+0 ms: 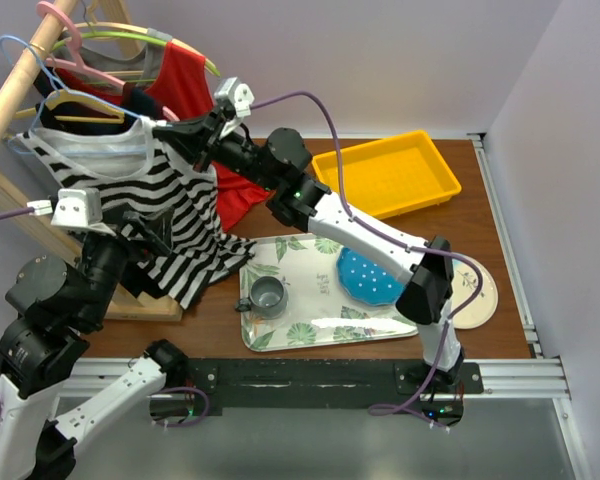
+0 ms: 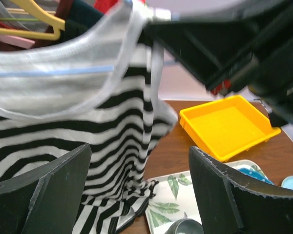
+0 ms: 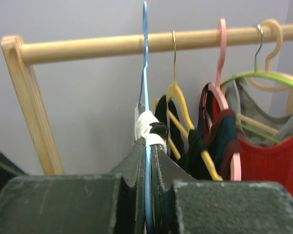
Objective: Remove the tank top from the hanger
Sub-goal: Pick up the hanger from the clothesline.
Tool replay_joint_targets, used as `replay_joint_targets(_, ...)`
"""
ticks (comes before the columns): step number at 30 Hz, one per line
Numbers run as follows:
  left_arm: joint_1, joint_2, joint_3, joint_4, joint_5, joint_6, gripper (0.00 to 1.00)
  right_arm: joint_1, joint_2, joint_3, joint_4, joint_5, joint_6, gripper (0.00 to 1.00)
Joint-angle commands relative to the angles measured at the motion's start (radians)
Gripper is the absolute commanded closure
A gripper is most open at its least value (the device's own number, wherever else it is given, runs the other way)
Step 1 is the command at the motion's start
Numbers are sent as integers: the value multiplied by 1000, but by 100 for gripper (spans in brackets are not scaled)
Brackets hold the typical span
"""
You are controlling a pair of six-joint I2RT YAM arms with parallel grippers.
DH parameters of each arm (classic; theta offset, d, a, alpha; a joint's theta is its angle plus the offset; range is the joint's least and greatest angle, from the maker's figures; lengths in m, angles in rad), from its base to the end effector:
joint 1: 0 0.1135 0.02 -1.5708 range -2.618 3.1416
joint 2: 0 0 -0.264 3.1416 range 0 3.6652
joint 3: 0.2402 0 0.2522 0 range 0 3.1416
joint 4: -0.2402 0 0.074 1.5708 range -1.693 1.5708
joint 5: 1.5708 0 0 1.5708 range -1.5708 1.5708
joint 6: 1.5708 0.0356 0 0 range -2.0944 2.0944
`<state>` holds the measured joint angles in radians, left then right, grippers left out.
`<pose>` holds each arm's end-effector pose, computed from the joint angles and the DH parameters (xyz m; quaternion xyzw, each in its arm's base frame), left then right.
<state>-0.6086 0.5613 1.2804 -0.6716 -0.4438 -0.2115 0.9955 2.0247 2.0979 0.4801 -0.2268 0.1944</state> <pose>0.0476 -0.0145 0.4656 -0.0234 0.6914 -0.1421 0.7080 0.2480 0.3971 0.4856 -0.2797 0.4071 0.5320 0.6878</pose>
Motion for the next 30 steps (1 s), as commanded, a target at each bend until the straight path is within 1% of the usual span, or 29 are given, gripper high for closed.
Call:
replay_joint_targets(1, 6, 57, 72, 44, -64, 38, 16, -1, -174, -152, 115, 23, -21, 100)
replay_joint_targets(3, 4, 87, 105, 40, -88, 34, 18, -12, -236, -250, 150, 29, -10, 100)
replay_joint_targets(6, 4, 133, 141, 33, -127, 3, 23, -18, -303, -344, 184, 18, -9, 100)
replay_joint_targets(10, 4, 210, 206, 9, -145, -52, 25, -29, -354, -418, 212, 20, -9, 100)
replay_joint_targets(14, 4, 281, 301, 20, -134, -62, 25, -50, -374, -463, 261, 18, 13, 100)
replay_joint_targets(17, 4, 318, 359, 24, -162, -45, 24, -60, -382, -483, 285, 3, 37, 100)
replay_joint_targets(20, 6, 334, 405, 44, -177, -5, 24, -75, -426, -556, 334, 3, 69, 100)
replay_joint_targets(21, 6, 341, 418, 55, -164, 9, 26, -81, -437, -597, 347, 1, 77, 100)
replay_joint_targets(22, 6, 348, 430, 53, -159, 33, 30, -87, -446, -617, 357, -6, 95, 100)
replay_joint_targets(25, 6, 396, 494, 14, -183, 41, 33, -104, -491, -686, 388, -19, 120, 100)
replay_joint_targets(26, 6, 420, 519, 1, -212, 40, 33, -109, -501, -703, 400, -26, 122, 100)
replay_joint_targets(30, 4, 472, 556, -37, -265, 43, 33, -112, -573, -768, 402, -69, 119, 100)
